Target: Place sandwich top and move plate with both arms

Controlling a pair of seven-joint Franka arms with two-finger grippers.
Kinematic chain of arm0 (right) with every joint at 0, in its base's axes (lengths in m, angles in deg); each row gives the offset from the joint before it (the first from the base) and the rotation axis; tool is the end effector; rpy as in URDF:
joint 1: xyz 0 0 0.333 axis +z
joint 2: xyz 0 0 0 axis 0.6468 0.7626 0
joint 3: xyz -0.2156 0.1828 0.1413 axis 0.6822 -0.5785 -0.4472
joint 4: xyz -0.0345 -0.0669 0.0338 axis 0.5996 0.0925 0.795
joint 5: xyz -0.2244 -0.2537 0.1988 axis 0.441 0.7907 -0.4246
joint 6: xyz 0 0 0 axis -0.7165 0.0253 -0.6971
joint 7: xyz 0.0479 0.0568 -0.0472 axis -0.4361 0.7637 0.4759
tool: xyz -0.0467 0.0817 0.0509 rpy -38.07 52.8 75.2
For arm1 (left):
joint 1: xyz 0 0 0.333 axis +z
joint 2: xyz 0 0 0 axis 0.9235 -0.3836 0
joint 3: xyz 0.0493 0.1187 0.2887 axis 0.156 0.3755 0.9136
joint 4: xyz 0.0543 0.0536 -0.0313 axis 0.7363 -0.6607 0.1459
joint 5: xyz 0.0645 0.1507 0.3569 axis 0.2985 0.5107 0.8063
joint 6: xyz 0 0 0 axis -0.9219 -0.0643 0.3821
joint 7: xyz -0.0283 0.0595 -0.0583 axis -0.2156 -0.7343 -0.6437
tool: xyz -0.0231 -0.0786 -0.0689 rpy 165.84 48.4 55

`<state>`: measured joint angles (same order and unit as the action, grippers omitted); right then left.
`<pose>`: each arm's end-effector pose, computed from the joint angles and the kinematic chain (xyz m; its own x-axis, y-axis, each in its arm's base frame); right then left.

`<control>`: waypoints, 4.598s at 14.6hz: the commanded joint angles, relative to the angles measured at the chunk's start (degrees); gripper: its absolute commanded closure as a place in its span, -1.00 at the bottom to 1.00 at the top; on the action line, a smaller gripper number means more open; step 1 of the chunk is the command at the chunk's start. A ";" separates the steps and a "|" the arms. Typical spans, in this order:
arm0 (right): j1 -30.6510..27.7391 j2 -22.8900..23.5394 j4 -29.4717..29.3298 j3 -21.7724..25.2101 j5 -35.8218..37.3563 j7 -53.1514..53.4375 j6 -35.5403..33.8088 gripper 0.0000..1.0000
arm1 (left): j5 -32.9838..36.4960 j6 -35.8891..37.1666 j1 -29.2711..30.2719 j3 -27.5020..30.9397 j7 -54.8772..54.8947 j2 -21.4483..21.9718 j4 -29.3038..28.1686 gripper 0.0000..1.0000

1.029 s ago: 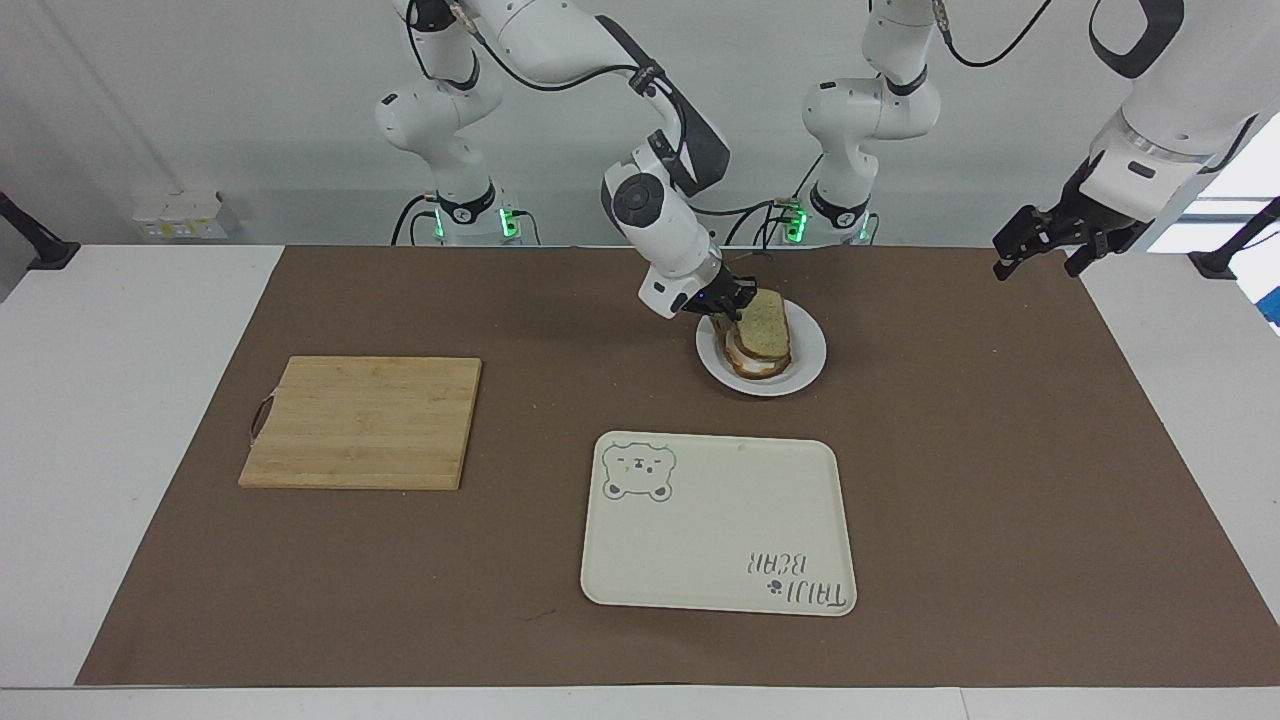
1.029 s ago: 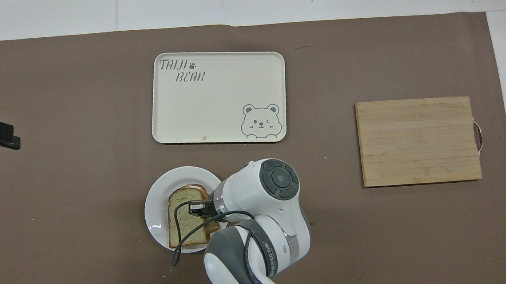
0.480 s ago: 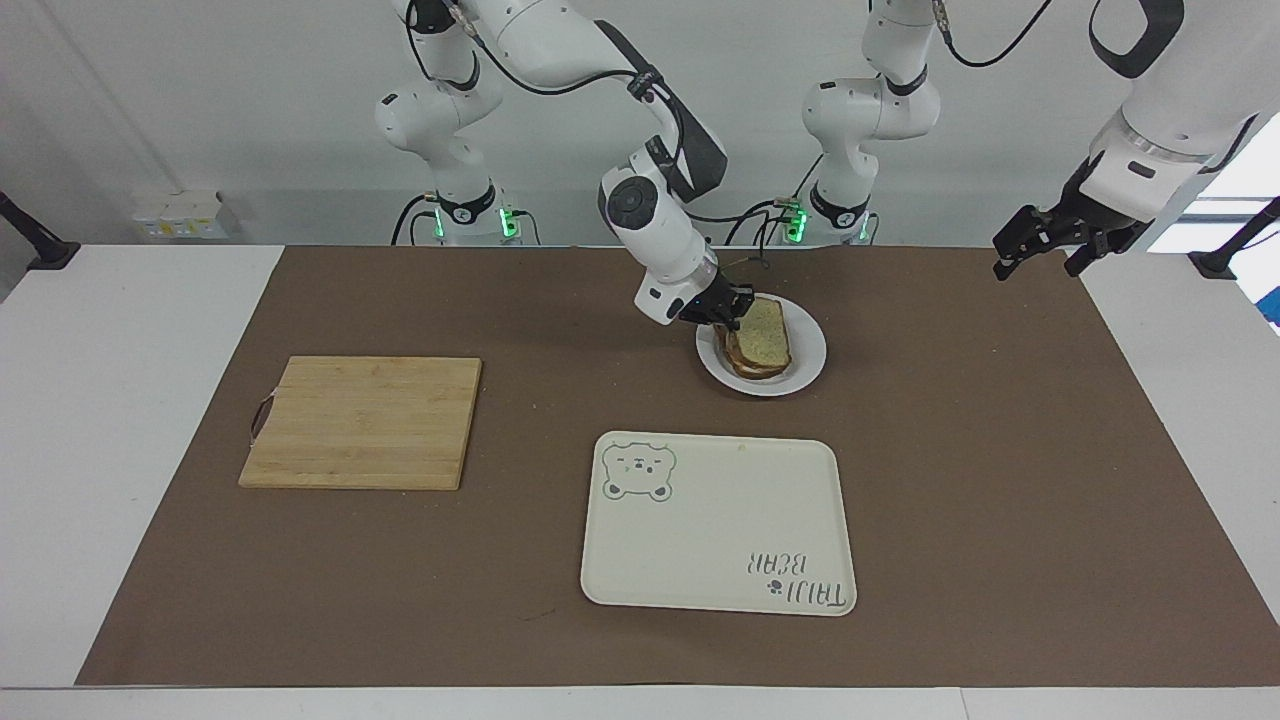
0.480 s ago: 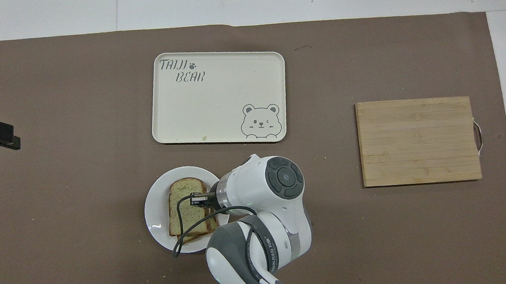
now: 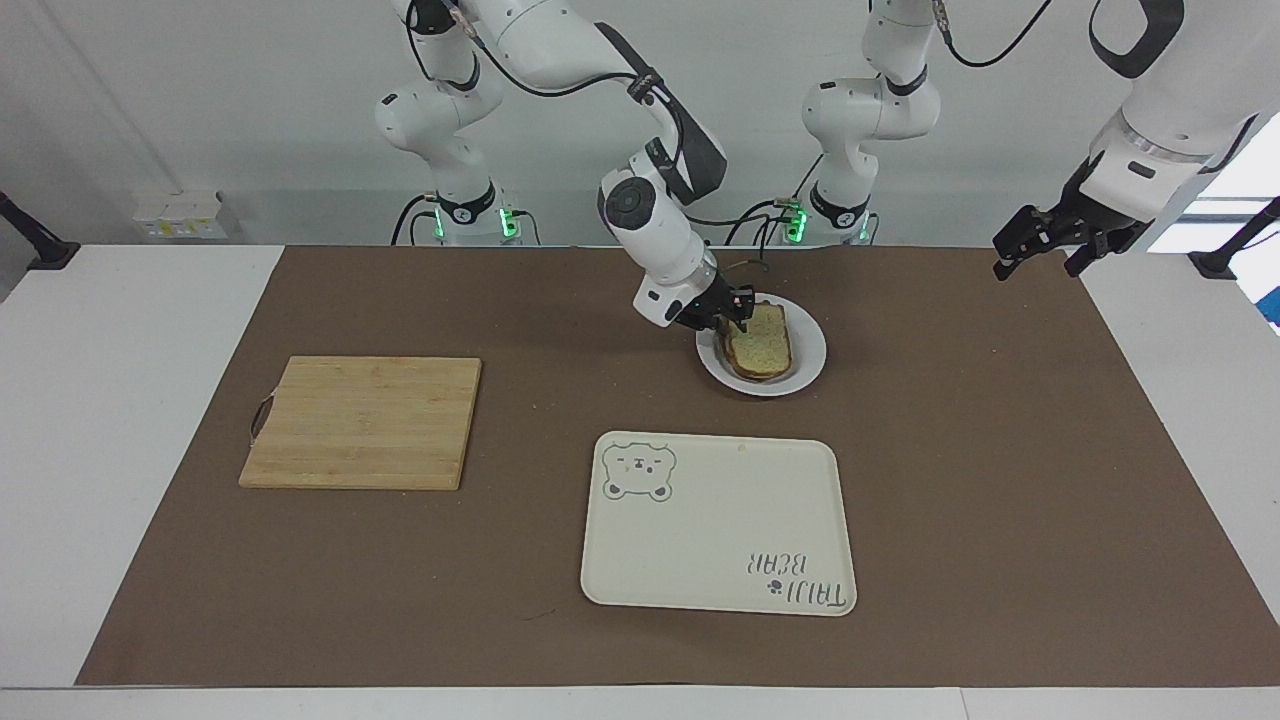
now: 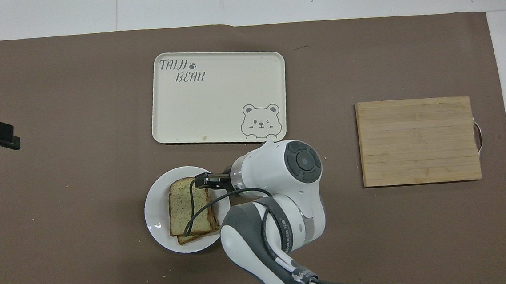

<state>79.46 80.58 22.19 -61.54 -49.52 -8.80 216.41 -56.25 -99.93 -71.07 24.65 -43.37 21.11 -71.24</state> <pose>0.4979 0.3935 0.3555 0.9903 -0.1032 -0.0931 -0.1356 -0.8640 -0.4849 0.5583 -0.0045 0.6349 0.9978 0.0169 -0.0638 0.0186 -0.9995 0.0259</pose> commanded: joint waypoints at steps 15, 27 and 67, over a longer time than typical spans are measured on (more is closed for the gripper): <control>-25.26 -15.72 -2.88 -0.30 31.51 -2.54 -24.49 -1.00 | -0.72 0.54 0.82 -0.47 -0.07 0.95 -0.46 -1.00; -37.83 -24.43 -11.84 -0.04 36.09 -16.79 -48.32 -1.00 | -0.72 0.54 0.82 -0.56 -0.07 0.95 -0.46 -1.00; -40.56 -23.20 -17.73 -0.48 36.96 -23.29 -52.28 -1.00 | -51.42 -36.37 3.02 -0.56 51.95 4.38 -62.95 -0.34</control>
<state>39.91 57.35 4.41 -61.32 -12.85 -30.43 163.88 -104.53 -134.53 -67.62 24.20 5.85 26.65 -133.09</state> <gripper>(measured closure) 0.000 0.229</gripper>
